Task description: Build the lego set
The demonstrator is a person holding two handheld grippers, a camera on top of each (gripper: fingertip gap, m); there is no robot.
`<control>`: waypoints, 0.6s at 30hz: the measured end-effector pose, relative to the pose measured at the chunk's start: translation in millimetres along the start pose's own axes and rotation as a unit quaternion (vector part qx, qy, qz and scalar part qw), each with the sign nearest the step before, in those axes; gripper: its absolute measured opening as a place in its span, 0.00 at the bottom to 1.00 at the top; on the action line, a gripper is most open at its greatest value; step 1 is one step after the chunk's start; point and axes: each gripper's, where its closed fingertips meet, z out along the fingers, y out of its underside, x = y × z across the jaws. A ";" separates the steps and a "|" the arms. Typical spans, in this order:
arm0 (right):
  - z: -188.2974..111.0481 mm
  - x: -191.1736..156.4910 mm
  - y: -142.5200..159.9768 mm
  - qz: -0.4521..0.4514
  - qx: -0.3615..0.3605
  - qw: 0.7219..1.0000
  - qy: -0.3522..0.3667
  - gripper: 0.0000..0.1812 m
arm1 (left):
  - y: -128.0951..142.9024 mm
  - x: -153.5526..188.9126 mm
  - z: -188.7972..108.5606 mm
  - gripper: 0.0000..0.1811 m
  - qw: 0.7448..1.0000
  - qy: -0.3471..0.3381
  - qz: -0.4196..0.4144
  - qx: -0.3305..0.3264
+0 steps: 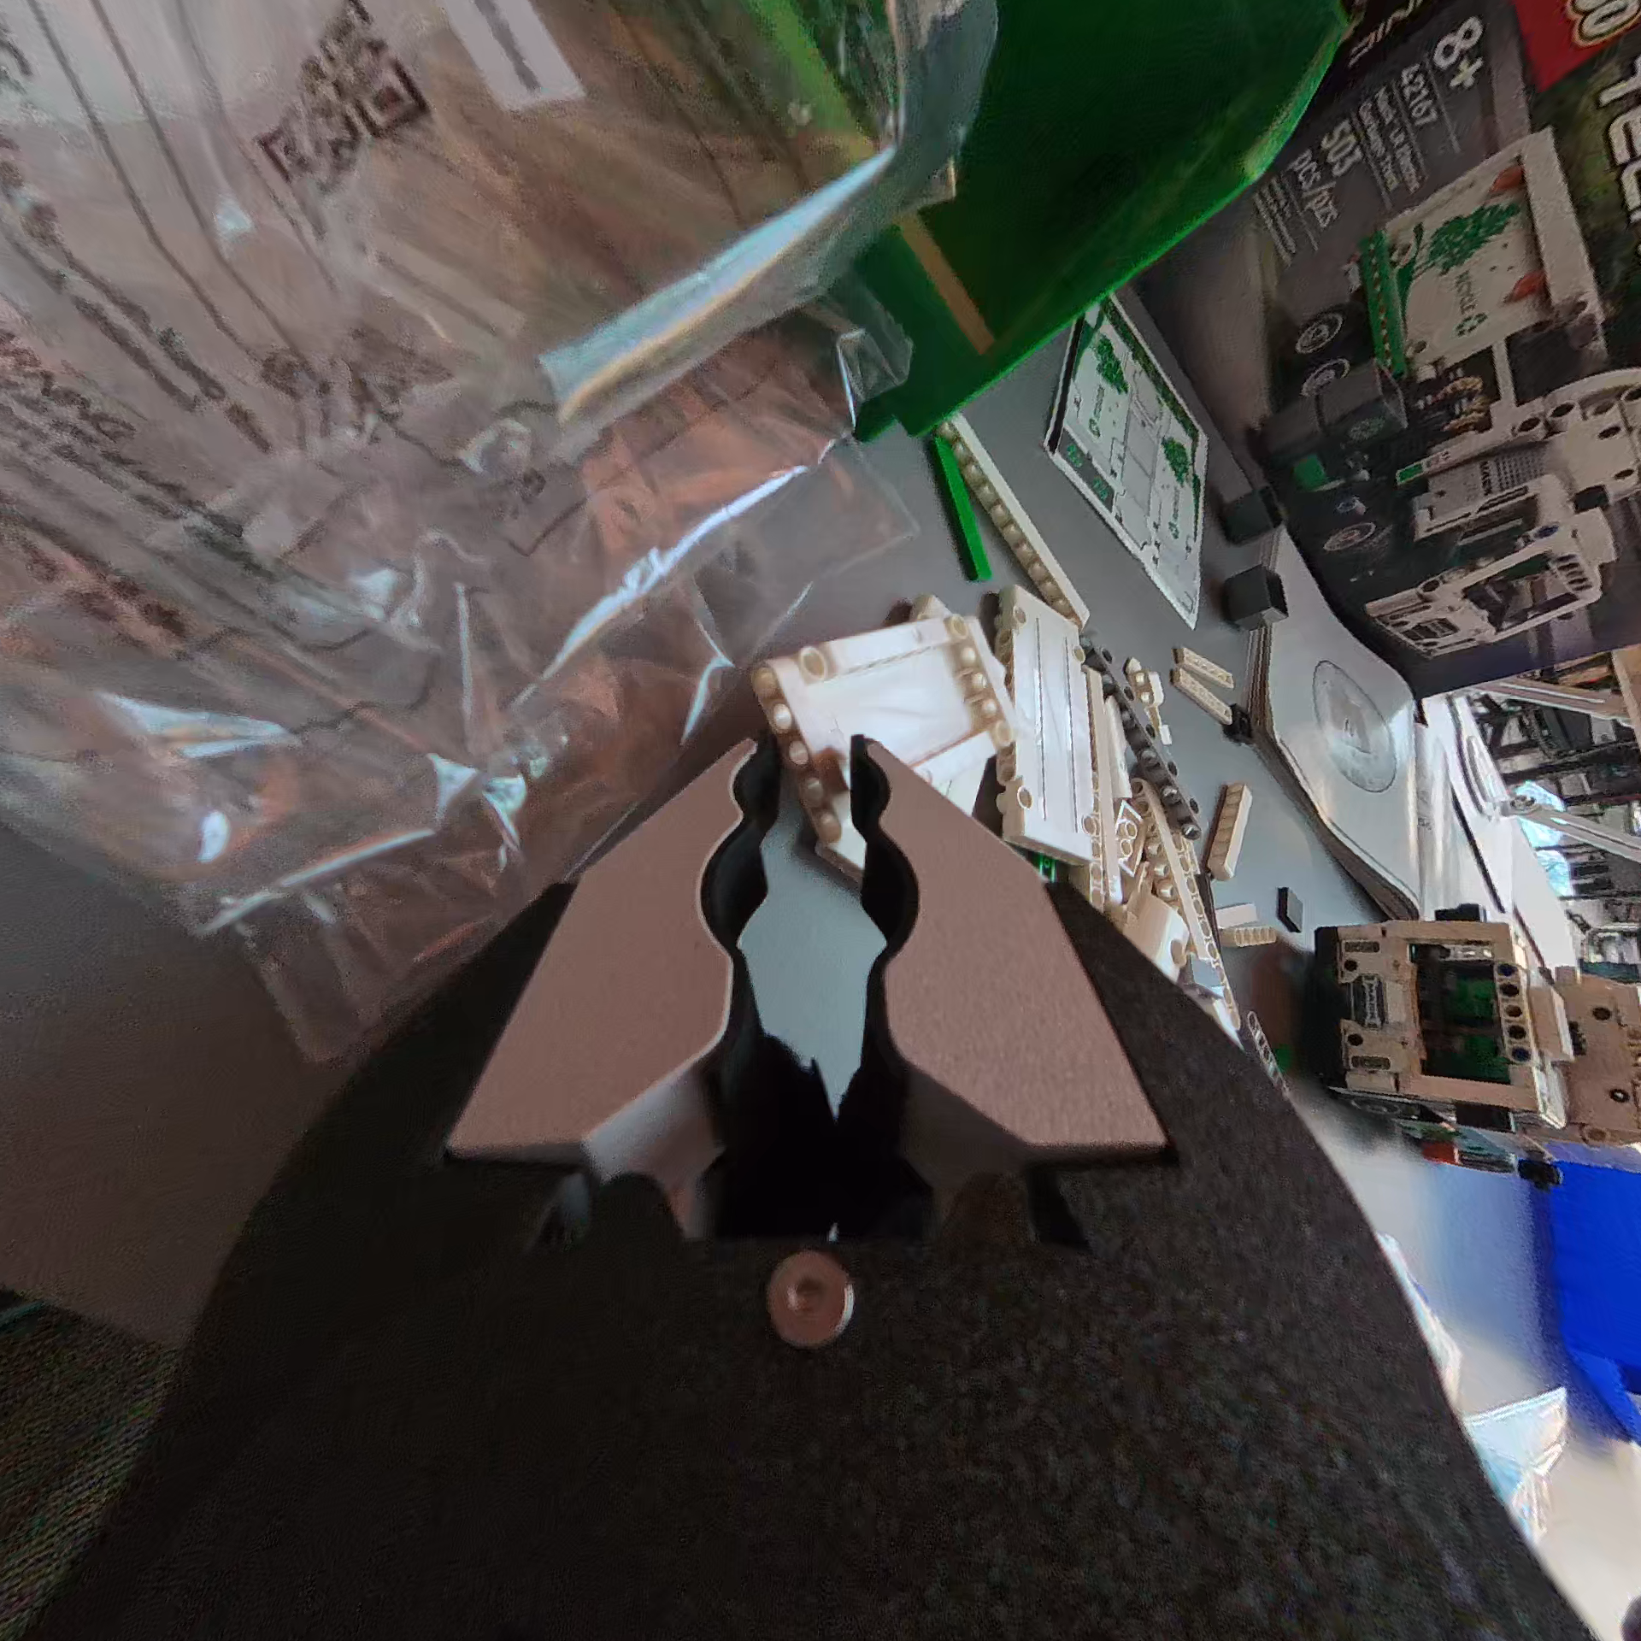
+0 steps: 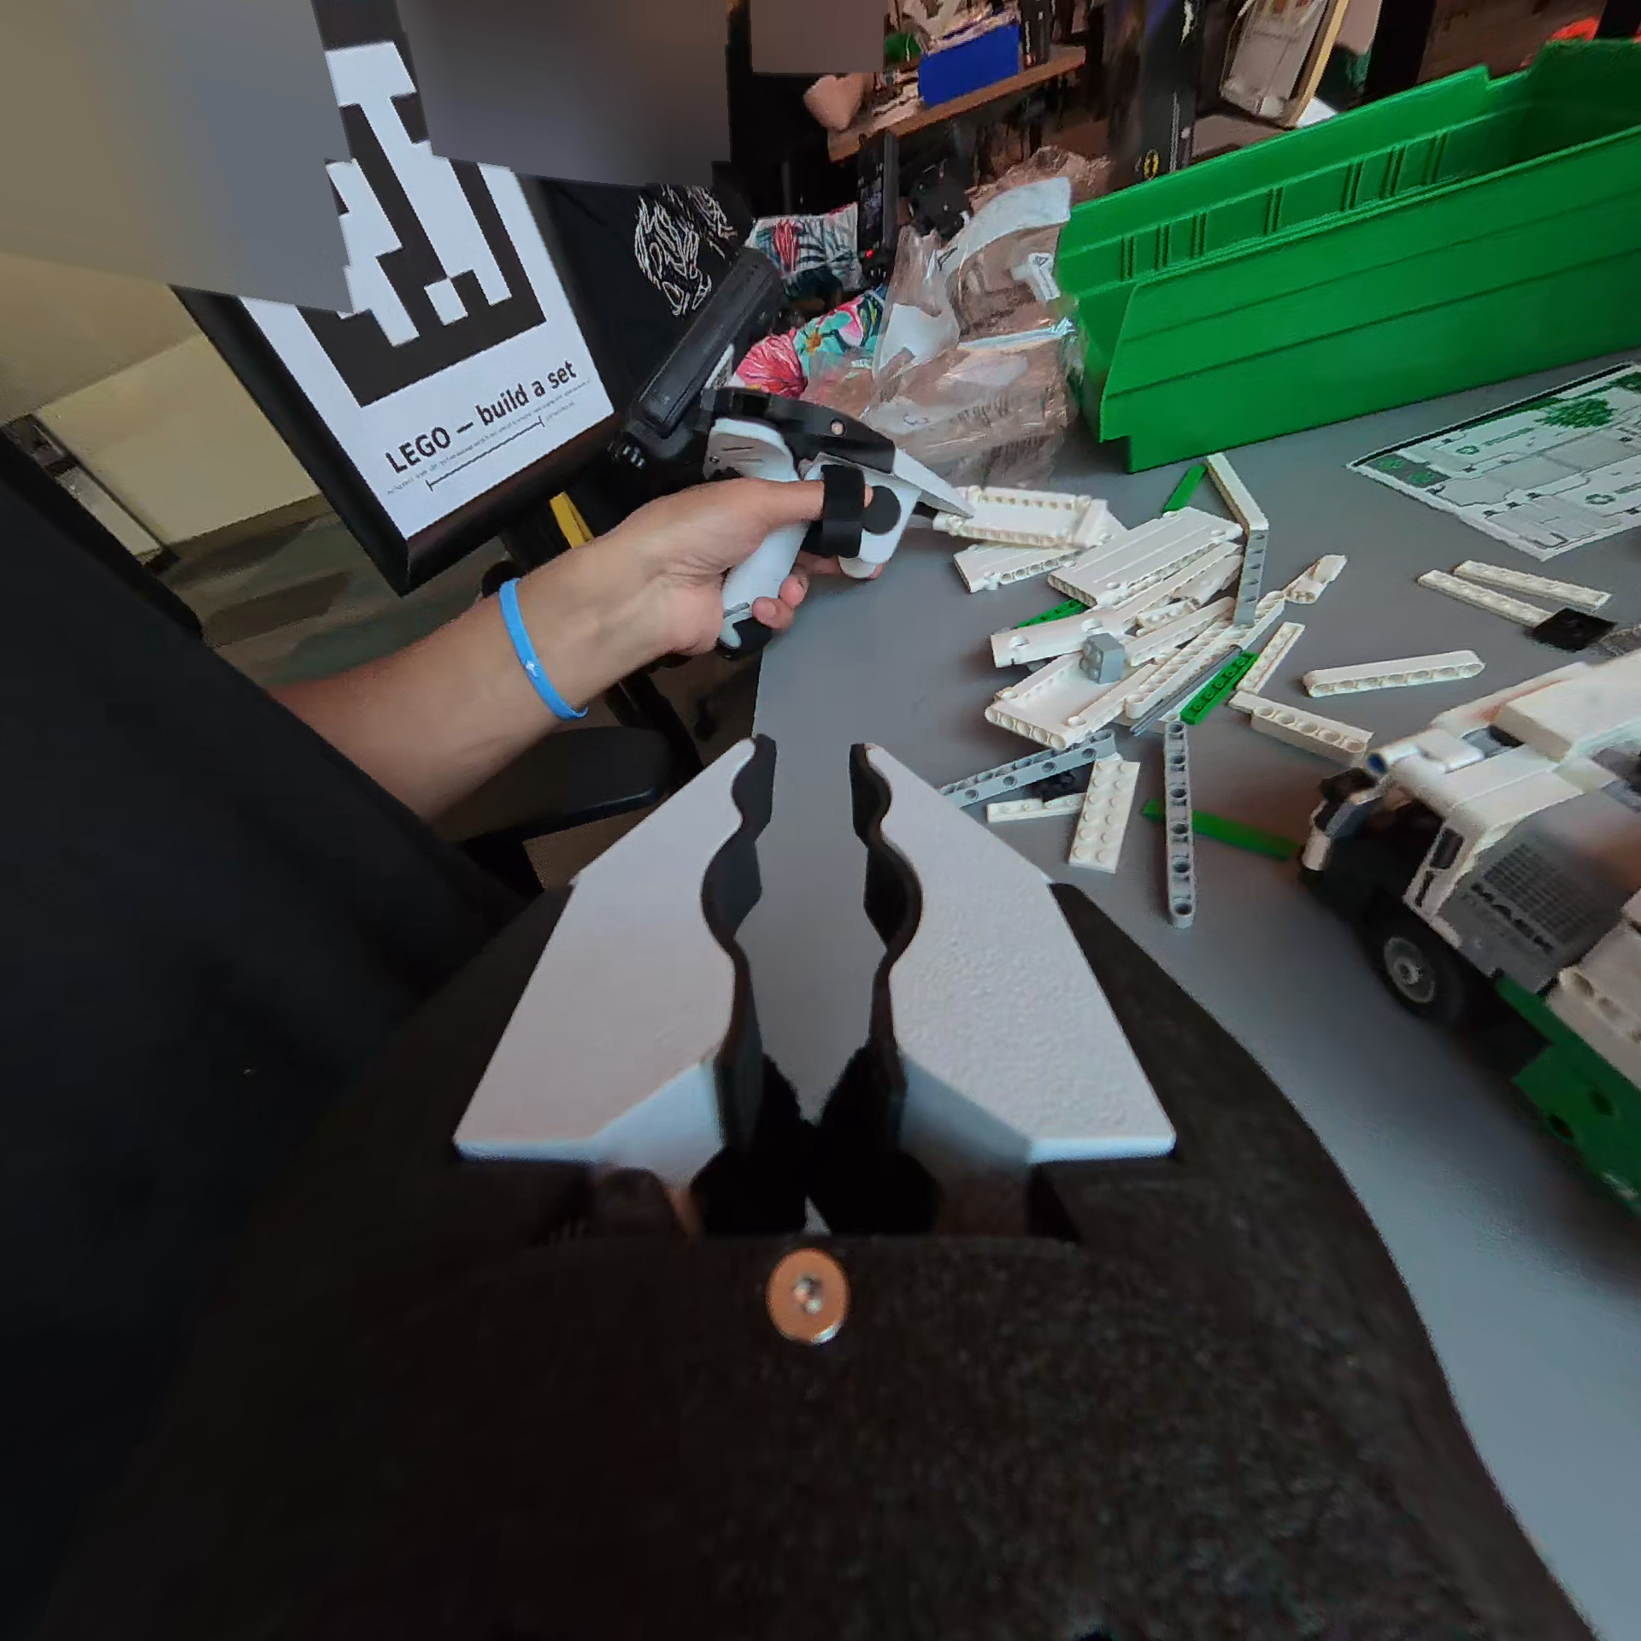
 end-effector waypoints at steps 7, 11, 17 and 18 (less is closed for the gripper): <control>-4.6 -4.2 11.2 -0.034 0.003 0.999 -0.025 0.09 | 23.3 11.4 -8.2 0.18 0.996 -0.035 0.082 -0.008; -11.8 -1.8 9.0 -0.052 0.021 0.998 -0.030 0.09 | 17.8 17.5 -17.6 0.29 0.963 -0.092 0.252 0.020; -13.5 3.9 13.8 -0.056 0.034 0.997 -0.027 0.09 | 32.1 64.5 12.3 0.27 0.822 -0.030 0.562 -0.083; -13.7 4.5 14.7 -0.053 0.035 0.998 -0.029 0.08 | 35.0 65.1 16.3 0.29 0.807 -0.024 0.581 -0.106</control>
